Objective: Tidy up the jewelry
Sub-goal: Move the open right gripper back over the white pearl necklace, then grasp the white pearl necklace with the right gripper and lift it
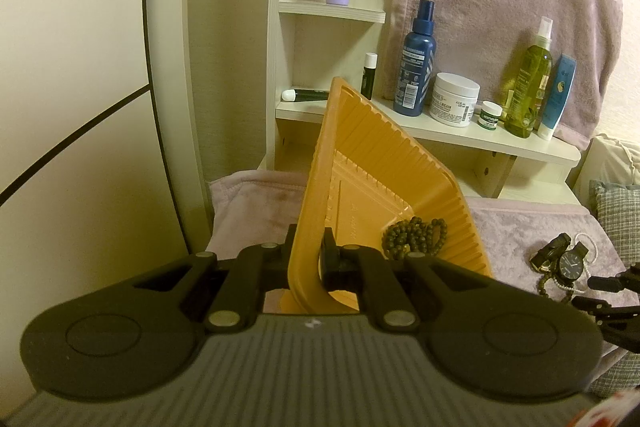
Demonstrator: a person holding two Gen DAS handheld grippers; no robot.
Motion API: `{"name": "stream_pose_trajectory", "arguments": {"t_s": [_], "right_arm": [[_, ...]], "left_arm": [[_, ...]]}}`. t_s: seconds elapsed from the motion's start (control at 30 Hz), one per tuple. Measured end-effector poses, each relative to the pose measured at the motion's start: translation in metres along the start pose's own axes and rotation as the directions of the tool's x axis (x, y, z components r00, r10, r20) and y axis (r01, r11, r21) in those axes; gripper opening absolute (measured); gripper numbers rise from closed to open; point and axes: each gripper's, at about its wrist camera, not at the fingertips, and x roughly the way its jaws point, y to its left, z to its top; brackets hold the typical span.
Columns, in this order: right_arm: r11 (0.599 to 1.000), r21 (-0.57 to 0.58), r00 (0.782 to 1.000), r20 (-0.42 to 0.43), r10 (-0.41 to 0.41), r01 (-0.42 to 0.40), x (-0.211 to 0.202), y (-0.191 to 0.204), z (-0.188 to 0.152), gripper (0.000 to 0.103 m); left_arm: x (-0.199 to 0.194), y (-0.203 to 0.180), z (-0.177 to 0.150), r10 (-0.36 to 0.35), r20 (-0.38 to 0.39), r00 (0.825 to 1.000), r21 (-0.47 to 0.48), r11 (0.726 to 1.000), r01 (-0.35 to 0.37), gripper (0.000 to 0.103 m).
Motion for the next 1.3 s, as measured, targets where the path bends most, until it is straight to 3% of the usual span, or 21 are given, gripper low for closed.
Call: {"name": "stream_pose_trajectory", "arguments": {"t_s": [0.4,0.6,0.67,0.77,0.87,0.97,1.13,1.3], "right_arm": [[0.966,-0.259,1.000,-0.017,-0.004,-0.001,0.003,0.005,-0.004,0.023],[0.914,-0.403,0.999,-0.009,-0.037,0.030,0.006,0.016,-0.009,0.022],[0.897,-0.442,0.999,-0.008,-0.031,0.024,0.009,0.020,-0.011,0.009],[0.862,-0.506,0.999,-0.011,-0.033,0.023,0.011,0.027,-0.014,0.003],[0.861,-0.507,0.999,0.003,-0.034,0.031,0.005,0.026,-0.013,0.002],[0.865,-0.497,0.997,0.069,-0.042,0.071,-0.010,0.026,-0.008,0.002],[0.909,-0.391,0.981,0.179,-0.079,0.145,-0.030,0.008,0.015,0.002],[0.926,-0.309,0.961,0.233,-0.147,0.217,-0.042,-0.010,0.037,0.002]], "left_arm": [[0.001,0.002,0.000,-0.004,0.000,1.000,0.007,1.000,0.004,0.008],[0.000,0.001,0.001,-0.002,0.002,1.000,0.009,1.000,0.002,0.008],[0.000,0.001,0.001,-0.004,0.002,1.000,0.008,1.000,0.004,0.008],[0.000,0.001,0.002,-0.006,0.001,1.000,0.008,1.000,0.006,0.008],[0.000,0.001,0.002,-0.006,0.002,1.000,0.007,1.000,0.006,0.008],[0.000,0.000,0.002,-0.006,0.002,1.000,0.008,1.000,0.006,0.008],[0.000,0.000,0.002,-0.006,0.002,1.000,0.007,1.000,0.006,0.008],[-0.001,0.000,0.003,-0.007,0.002,1.000,0.002,1.000,0.007,0.008]]}}
